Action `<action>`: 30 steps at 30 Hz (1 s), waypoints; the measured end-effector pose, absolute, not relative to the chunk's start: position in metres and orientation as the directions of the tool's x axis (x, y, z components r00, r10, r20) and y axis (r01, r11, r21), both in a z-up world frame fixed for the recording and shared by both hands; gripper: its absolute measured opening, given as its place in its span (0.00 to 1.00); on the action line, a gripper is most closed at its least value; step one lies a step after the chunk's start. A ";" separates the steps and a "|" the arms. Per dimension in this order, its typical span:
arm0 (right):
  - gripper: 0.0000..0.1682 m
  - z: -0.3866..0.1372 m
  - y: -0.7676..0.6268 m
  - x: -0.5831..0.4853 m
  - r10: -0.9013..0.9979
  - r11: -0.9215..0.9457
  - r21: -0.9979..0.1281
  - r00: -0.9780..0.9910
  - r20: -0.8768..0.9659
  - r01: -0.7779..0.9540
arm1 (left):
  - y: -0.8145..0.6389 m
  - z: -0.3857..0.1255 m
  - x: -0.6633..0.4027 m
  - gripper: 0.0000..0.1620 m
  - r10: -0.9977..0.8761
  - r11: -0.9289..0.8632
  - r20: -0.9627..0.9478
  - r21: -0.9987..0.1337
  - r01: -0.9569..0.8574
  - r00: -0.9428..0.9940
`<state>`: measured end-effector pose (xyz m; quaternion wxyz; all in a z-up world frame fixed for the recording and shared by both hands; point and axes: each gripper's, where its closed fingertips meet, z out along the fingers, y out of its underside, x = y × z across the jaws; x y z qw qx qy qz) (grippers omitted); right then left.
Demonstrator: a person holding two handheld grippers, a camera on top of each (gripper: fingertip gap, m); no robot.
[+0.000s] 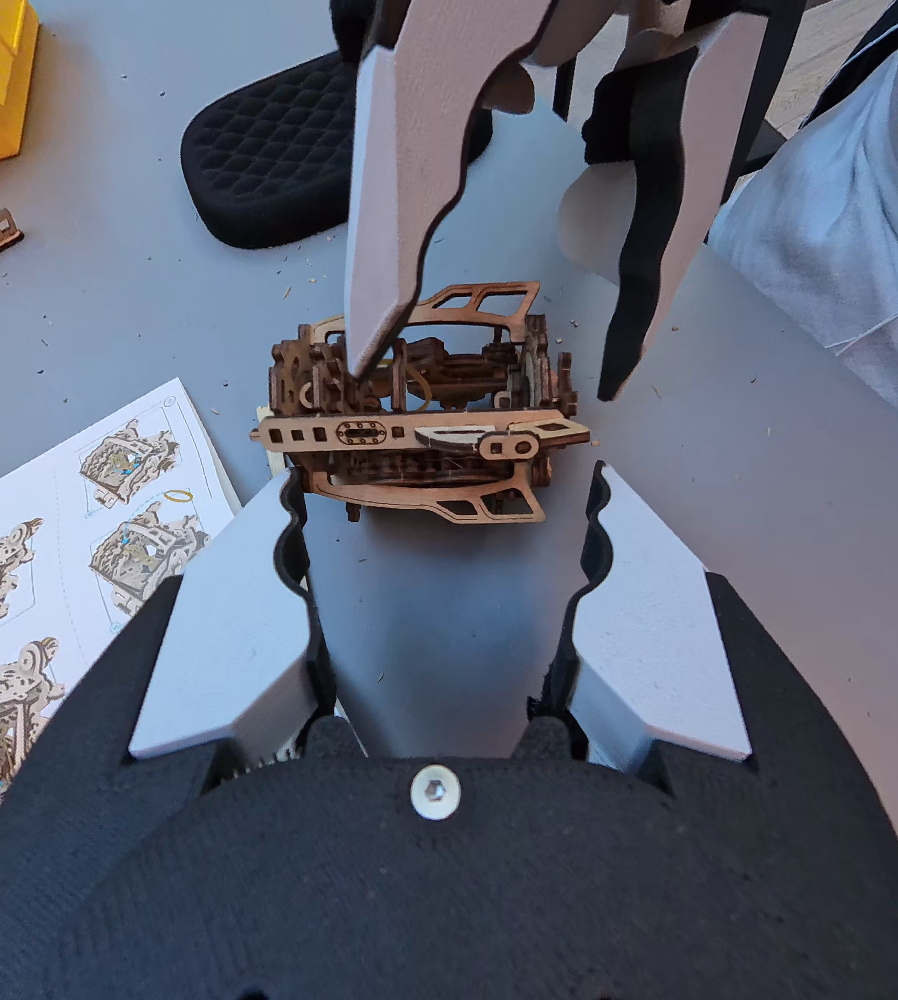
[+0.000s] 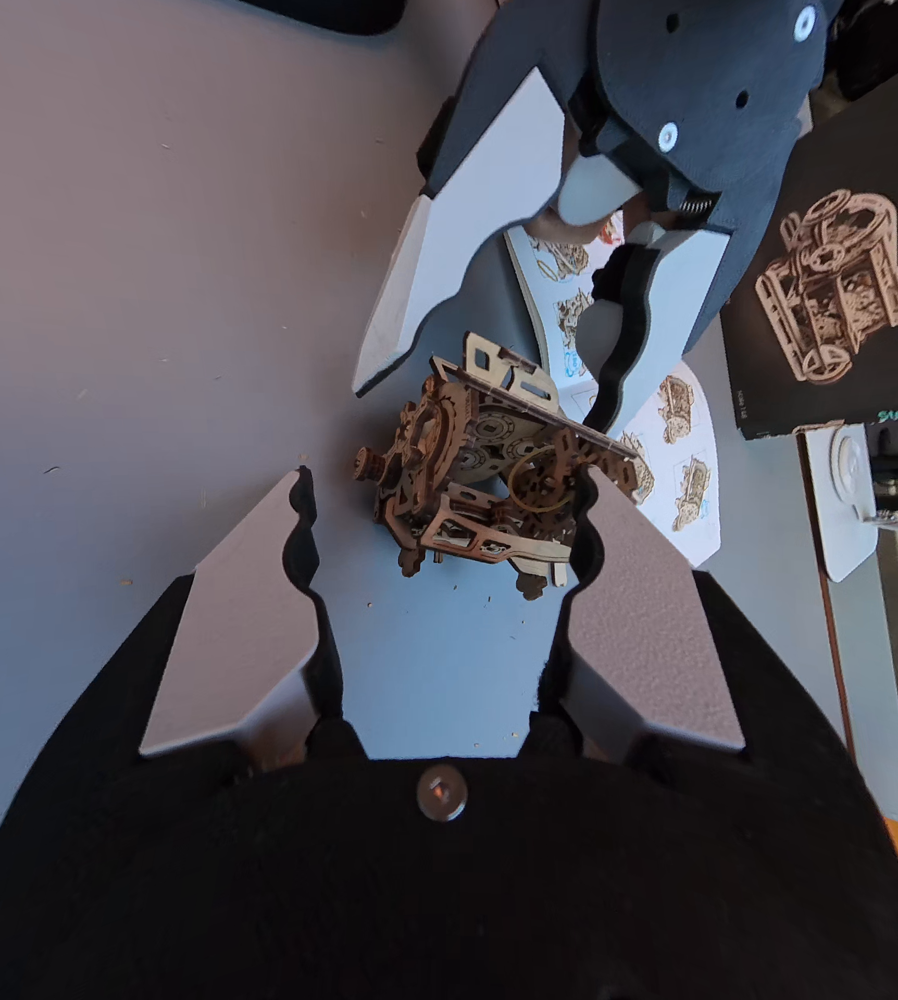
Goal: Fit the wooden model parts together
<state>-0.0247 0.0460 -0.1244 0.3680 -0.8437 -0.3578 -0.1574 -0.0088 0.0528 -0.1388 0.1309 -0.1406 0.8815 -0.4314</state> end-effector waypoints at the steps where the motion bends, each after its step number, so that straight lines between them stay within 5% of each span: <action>1: 0.56 -0.122 0.046 -0.025 0.489 -0.459 -0.509 0.686 0.539 0.728 | 0.052 -0.139 -0.008 0.64 -0.361 0.588 -0.113 -0.798 -0.132 -0.926; 10: 0.57 -0.127 0.043 -0.022 0.556 -0.410 -0.470 0.623 0.550 0.782 | 0.046 -0.146 -0.002 0.66 -0.373 0.619 -0.171 -0.778 -0.108 -0.912; 22: 0.54 -0.122 0.043 -0.028 0.651 -0.381 -0.574 0.651 0.391 0.725 | 0.045 -0.146 0.003 0.61 -0.384 0.629 -0.220 -0.773 -0.080 -0.897; 30: 0.53 -0.127 0.042 -0.025 0.728 -0.435 -0.482 0.612 0.308 0.760 | 0.045 -0.146 0.003 0.60 -0.383 0.632 -0.226 -0.771 -0.075 -0.896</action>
